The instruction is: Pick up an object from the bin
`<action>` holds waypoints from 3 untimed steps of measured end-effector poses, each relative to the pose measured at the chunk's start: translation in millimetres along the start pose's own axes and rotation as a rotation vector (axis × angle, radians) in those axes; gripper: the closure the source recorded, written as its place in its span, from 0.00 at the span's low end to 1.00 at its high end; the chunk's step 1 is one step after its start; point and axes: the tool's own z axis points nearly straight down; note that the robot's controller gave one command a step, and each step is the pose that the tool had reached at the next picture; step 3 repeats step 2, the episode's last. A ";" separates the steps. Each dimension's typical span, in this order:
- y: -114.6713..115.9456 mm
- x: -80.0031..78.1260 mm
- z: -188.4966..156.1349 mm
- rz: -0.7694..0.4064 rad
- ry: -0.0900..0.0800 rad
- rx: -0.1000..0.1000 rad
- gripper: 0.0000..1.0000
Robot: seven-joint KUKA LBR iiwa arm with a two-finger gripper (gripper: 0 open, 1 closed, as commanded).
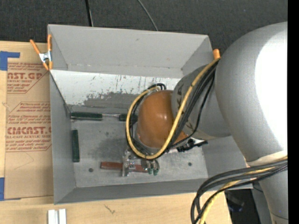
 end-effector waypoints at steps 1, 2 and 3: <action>0.0 0.0 0.0 0.000 0.000 0.000 1.00; -0.3 1.3 -4.5 0.000 0.005 0.001 1.00; -0.3 1.3 -4.5 0.000 0.005 0.001 1.00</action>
Offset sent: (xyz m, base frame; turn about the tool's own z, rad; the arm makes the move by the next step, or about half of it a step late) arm -0.0001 0.0000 0.0986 0.0000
